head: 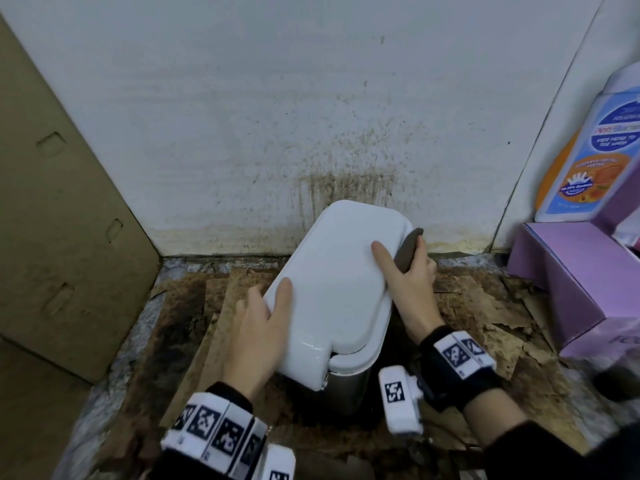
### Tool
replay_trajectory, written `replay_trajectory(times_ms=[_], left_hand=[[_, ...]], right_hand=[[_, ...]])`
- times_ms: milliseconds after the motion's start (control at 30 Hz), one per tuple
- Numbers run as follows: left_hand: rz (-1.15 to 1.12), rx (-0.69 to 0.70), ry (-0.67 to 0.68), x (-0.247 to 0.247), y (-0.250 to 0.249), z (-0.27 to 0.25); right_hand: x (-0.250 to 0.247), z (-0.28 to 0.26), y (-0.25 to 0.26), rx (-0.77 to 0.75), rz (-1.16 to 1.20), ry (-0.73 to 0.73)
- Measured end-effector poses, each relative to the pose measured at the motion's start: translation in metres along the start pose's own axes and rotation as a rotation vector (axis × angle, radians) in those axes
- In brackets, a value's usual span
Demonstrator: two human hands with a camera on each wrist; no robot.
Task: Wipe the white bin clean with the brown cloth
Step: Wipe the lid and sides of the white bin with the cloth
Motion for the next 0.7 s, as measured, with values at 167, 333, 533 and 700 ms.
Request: replay_trajectory(times_ms=[167, 333, 533, 700], left_hand=[[-0.027, -0.059, -0.060, 0.010, -0.014, -0.028], [-0.076, -0.026, -0.098, 0.009, -0.010, -0.025], [-0.162, 0.023, -0.088, 0.007, -0.004, -0.022], [-0.209, 0.030, -0.061, -0.001, -0.006, -0.019]], right_hand=[[-0.007, 0.049, 0.016, -0.005, -0.027, 0.040], [-0.018, 0.072, 0.029, -0.107, -0.022, 0.149], [-0.021, 0.076, 0.032, -0.113, 0.003, 0.175], [-0.021, 0.063, 0.024, -0.141, 0.126, 0.106]])
Point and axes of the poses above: each hand's wrist, its own z-axis towards the middle knuckle, its own x-axis out of the palm, y = z × x, the point moved 2 cm from there along z, towards the middle knuckle, and after that the axes turned 14 degrees about x, right-handed, at the moved point
